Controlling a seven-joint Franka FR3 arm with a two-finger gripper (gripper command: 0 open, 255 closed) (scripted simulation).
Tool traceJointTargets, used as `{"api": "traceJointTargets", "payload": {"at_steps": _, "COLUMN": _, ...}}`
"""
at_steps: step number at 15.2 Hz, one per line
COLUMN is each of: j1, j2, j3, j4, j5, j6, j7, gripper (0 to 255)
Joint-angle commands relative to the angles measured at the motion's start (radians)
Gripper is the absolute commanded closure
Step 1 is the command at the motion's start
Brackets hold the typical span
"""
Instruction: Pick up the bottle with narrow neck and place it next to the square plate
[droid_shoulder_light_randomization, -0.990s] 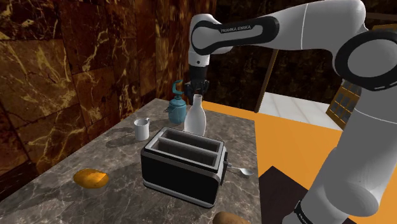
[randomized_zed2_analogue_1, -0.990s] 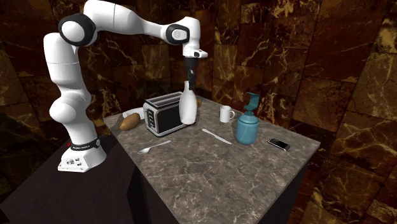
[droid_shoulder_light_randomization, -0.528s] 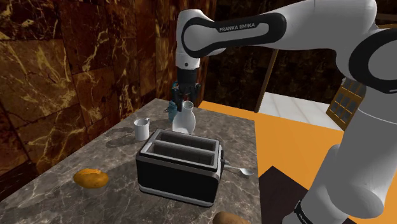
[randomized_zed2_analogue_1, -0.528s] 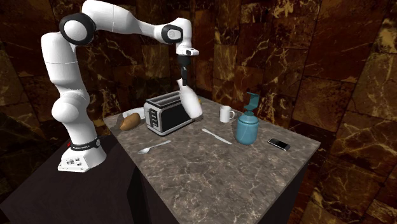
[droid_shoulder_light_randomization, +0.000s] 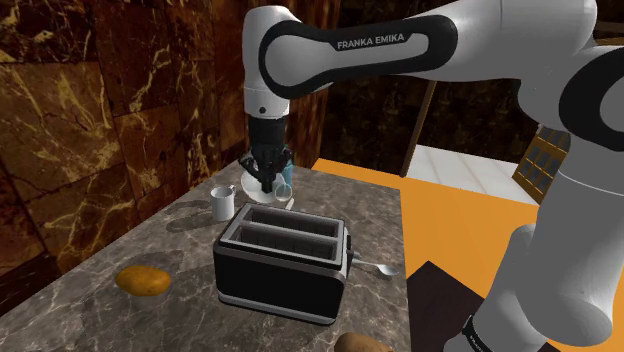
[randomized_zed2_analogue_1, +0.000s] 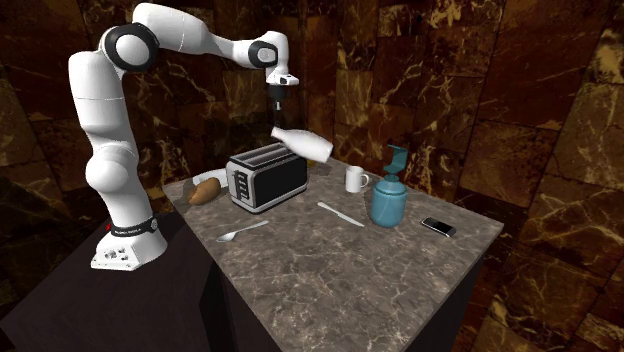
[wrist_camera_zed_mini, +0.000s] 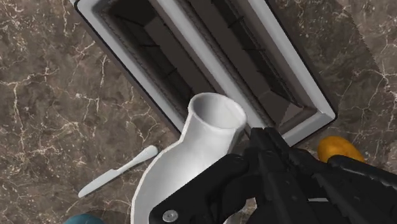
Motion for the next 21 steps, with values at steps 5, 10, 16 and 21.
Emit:
{"api": "traceJointTargets", "payload": {"at_steps": 5, "j1": -0.046, "j2": 0.011, "j3": -0.046, "j4": 0.017, "j5": 0.056, "j6": -0.017, "j7": 0.104, "gripper": 0}}
{"api": "traceJointTargets", "payload": {"at_steps": 10, "j1": -0.059, "j2": 0.01, "j3": -0.059, "j4": -0.039, "j5": 0.076, "j6": 0.035, "j7": 0.135, "gripper": 0}}
{"api": "traceJointTargets", "payload": {"at_steps": 16, "j1": -0.057, "j2": 0.012, "j3": -0.057, "j4": -0.083, "j5": 0.076, "j6": 0.082, "j7": 0.134, "gripper": 0}}
{"api": "traceJointTargets", "payload": {"at_steps": 21, "j1": -0.057, "j2": 0.012, "j3": -0.057, "j4": -0.083, "j5": 0.076, "j6": 0.082, "j7": 0.134, "gripper": 0}}
